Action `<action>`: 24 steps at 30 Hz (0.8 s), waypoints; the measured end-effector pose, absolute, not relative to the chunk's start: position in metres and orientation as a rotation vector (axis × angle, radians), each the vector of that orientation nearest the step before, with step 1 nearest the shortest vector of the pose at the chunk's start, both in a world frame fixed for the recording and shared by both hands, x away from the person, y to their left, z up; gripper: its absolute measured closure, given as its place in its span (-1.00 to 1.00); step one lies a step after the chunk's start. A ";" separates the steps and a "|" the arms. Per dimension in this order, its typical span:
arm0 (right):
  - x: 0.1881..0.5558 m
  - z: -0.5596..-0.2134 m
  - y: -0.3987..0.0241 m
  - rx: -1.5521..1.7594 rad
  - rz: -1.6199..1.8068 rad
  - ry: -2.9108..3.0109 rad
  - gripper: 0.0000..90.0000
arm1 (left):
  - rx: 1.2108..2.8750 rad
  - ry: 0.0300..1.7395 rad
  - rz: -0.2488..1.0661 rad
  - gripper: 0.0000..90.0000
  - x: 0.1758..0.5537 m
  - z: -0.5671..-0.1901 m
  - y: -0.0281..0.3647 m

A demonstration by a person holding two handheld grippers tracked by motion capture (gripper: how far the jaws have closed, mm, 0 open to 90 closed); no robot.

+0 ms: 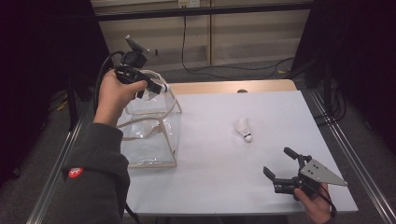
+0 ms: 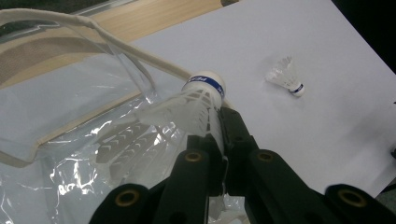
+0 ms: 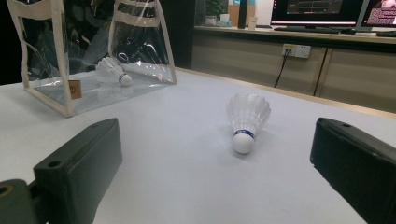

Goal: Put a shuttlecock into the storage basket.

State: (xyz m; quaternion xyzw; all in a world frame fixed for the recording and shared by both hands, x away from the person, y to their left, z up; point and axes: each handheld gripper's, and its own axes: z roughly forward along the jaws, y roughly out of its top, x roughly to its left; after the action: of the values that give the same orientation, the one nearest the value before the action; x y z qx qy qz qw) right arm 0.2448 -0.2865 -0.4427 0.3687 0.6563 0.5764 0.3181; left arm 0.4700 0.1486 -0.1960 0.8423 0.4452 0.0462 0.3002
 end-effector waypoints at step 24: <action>0.245 -0.443 -0.286 0.970 1.516 1.731 -0.95 | 2.222 1.230 0.128 0.98 0.476 -0.210 0.161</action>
State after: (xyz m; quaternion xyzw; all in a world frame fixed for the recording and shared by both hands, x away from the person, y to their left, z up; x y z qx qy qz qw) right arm 0.2451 -0.2857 -0.4431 0.3685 0.6575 0.5758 0.3170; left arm 0.4763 0.1611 -0.2098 0.8348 0.4624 0.0483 0.2949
